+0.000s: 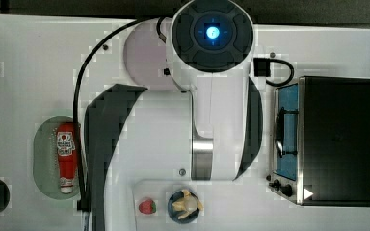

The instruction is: Pick ketchup from strainer and place it on the table

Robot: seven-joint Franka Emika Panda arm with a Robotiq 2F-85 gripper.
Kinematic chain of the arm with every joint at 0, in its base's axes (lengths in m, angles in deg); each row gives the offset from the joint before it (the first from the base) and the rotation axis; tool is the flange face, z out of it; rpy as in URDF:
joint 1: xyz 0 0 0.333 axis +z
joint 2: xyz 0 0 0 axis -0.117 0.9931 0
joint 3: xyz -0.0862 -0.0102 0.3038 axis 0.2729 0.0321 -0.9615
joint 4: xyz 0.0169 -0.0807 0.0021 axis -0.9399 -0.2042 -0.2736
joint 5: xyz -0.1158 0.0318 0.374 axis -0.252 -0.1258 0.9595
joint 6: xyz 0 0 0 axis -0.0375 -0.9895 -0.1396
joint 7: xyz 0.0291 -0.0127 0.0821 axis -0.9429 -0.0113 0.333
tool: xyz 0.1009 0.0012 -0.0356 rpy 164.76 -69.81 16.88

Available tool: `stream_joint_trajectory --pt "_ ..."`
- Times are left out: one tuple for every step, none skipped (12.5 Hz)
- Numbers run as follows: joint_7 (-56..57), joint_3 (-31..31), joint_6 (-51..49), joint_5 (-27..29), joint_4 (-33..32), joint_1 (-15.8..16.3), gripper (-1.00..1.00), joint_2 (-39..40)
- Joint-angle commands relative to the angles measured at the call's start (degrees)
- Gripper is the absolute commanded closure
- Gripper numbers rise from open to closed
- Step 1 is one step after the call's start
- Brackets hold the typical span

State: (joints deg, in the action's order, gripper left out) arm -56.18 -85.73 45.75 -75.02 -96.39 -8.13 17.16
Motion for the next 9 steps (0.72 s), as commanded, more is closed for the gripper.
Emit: stream_joint_trajectory --pt "-2.99 -4.38 -10.35 2.66 -6.68 -5.11 -0.58 -15.52" --pt "-3.00 -5.16 -10.35 2.66 -6.67 -4.88 -0.80 -15.36" --pt "-3.00 -6.22 -10.35 2.66 -6.67 -4.66 -0.99 -15.16" --pt "-3.00 -7.51 -10.35 2.66 -6.68 -4.40 -1.00 -14.90" --pt "-3.00 -9.03 -10.35 2.66 -6.68 -4.14 -1.00 -14.62" --pt "-3.00 -10.77 -10.34 2.67 -6.68 -3.90 -1.00 -14.28" --pt "-3.05 -12.69 -10.25 2.66 -6.68 -3.62 -1.00 -13.86" --pt "-3.09 -14.72 -10.11 2.67 -6.68 -3.44 -1.00 -13.38" --pt "-3.27 -16.87 -9.60 2.66 -6.68 -3.33 -1.00 -12.82"
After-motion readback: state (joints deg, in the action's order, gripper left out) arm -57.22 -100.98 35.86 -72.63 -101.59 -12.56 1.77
